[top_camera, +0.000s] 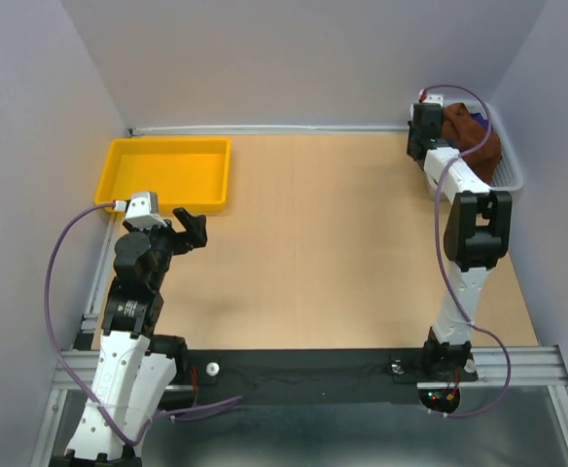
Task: Fold and stack the towels
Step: Grab crumpled towel
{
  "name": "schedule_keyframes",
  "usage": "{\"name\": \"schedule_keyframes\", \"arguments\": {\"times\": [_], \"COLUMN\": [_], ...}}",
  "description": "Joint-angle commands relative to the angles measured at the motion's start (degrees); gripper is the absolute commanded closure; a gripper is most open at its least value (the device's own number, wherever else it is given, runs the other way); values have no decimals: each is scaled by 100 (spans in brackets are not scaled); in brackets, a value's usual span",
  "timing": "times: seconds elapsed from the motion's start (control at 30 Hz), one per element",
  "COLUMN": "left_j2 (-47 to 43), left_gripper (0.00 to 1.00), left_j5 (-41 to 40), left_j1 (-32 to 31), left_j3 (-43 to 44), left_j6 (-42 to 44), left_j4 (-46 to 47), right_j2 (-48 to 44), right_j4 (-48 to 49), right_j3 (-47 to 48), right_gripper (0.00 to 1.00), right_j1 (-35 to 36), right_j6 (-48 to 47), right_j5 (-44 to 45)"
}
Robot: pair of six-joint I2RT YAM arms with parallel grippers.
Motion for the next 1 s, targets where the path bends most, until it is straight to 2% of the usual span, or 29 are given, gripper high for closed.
{"name": "schedule_keyframes", "arguments": {"times": [0.0, 0.07, 0.2, 0.37, 0.43, 0.5, 0.53, 0.57, 0.67, 0.73, 0.87, 0.97], "left_j2": [-9, 0, 9, 18, 18, 26, 9, 9, 26, 53, 35, 9], "left_gripper": [2, 2, 2, 2, 2, 2, 2, 2, 2, 2, 2, 2], "left_j5": [7, 7, -2, 16, 16, 25, 25, 25, 16, 25, 51, 60], "left_j1": [-29, -29, -29, -38, -47, -55, -55, -55, -55, -55, -64, -73], "left_j3": [-14, -5, -5, -5, -14, -14, -14, -22, -14, -14, -5, -5], "left_j6": [87, 87, 78, 87, 78, 87, 78, 87, 87, 87, 78, 87], "left_j4": [235, 226, 226, 235, 226, 235, 235, 235, 226, 226, 244, 244], "right_j2": [-42, -138, -402, -543, -569, -648, -718, -675, -481, -754, -1078, -1316], "right_j4": [260, 260, 260, 295, 391, 706, 1230, 1279, 375, 636, 1322, 1815], "right_j3": [490, 543, 868, 1781, 2088, 1951, 1802, 1844, 2581, 2407, 2486, 2529], "right_gripper": [87, 100, 100, 99, 99, 100, 100, 99, 99, 99, 99, 100], "right_j1": [-29, -29, -29, -161, -414, -503, -625, -722, -820, -828, -828, -828], "right_j6": [-8, -17, -8, 158, 325, 274, 204, 203, 510, 721, 388, 361], "right_j5": [391, 575, 883, 1831, 2069, 2114, 1992, 1382, 1322, 1191, 806, -80]}}
